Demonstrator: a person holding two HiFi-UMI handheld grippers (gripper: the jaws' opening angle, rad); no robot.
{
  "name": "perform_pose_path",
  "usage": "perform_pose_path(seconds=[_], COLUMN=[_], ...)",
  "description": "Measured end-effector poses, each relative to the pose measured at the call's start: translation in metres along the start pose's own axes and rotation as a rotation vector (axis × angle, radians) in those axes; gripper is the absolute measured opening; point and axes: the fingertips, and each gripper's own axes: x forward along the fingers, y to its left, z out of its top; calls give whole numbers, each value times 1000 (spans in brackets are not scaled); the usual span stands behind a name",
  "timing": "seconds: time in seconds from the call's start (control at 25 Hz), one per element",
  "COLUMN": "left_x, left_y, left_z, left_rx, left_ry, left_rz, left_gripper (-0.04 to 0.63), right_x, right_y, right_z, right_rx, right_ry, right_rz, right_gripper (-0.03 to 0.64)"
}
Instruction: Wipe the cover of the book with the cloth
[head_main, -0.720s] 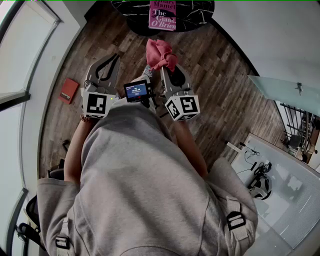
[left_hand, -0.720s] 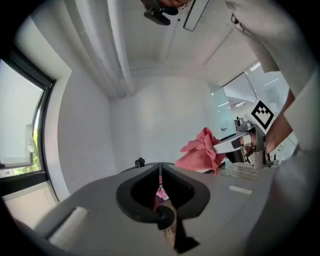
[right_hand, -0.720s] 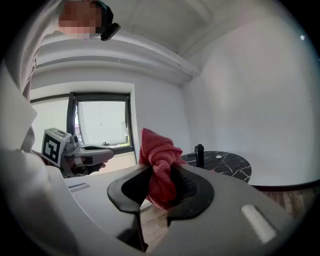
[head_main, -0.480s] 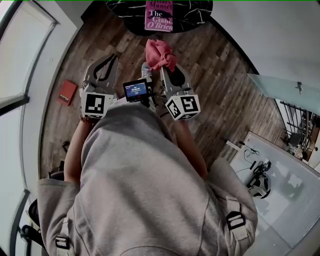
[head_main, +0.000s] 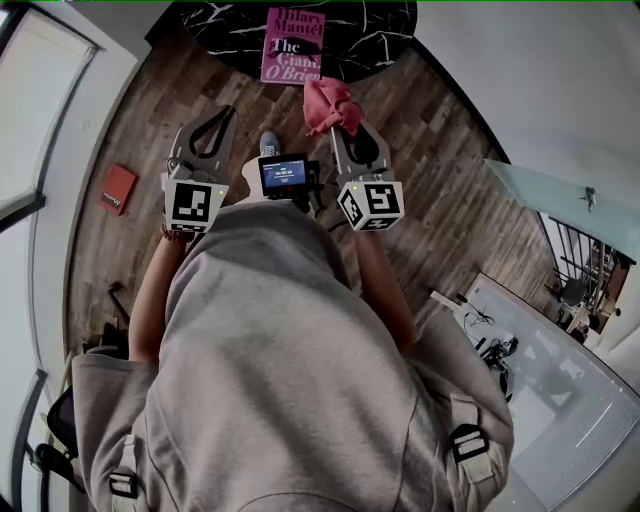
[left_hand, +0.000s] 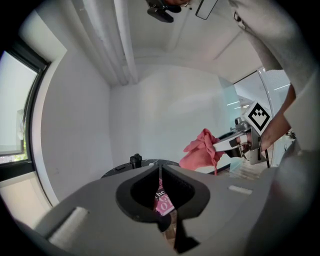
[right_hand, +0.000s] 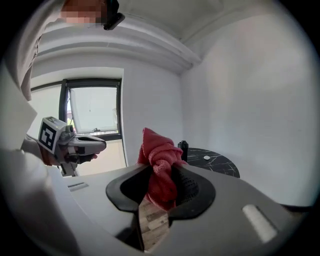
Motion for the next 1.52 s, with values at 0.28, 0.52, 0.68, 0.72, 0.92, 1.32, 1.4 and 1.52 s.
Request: perform_pose_path(seconds=[0.28, 0.52, 0.68, 0.72, 0.92, 1.32, 1.4, 1.52], left_x=[67, 101, 122, 128, 154, 198, 196, 190], left_y=[-5, -14, -20, -19, -18, -11, -17, -27], left_z=[-29, -61, -83, -88, -120, -191, -210, -239], left_rx=[-18, -40, -41, -42, -39, -54, -47, -60], left_ry=[119, 235, 320, 339, 407, 574, 624, 710], left_rz=[65, 92, 39, 27, -41, -142, -160, -200], left_gripper=[18, 44, 86, 97, 124, 189, 221, 250], right_x=[77, 142, 186, 197, 250, 328, 340, 354], right_y=[-91, -134, -145, -147, -149, -158, -153, -149], right_z=[12, -1, -17, -23, -58, -113, -123, -141], right_rx=[-102, -350, -473, -494, -606, -733, -732, -742], right_ry=[47, 131, 196, 216, 337, 623, 664, 739], right_rz=[173, 354, 419, 435, 510, 596, 617, 641], right_gripper=[133, 133, 133, 135, 133, 132, 132, 132])
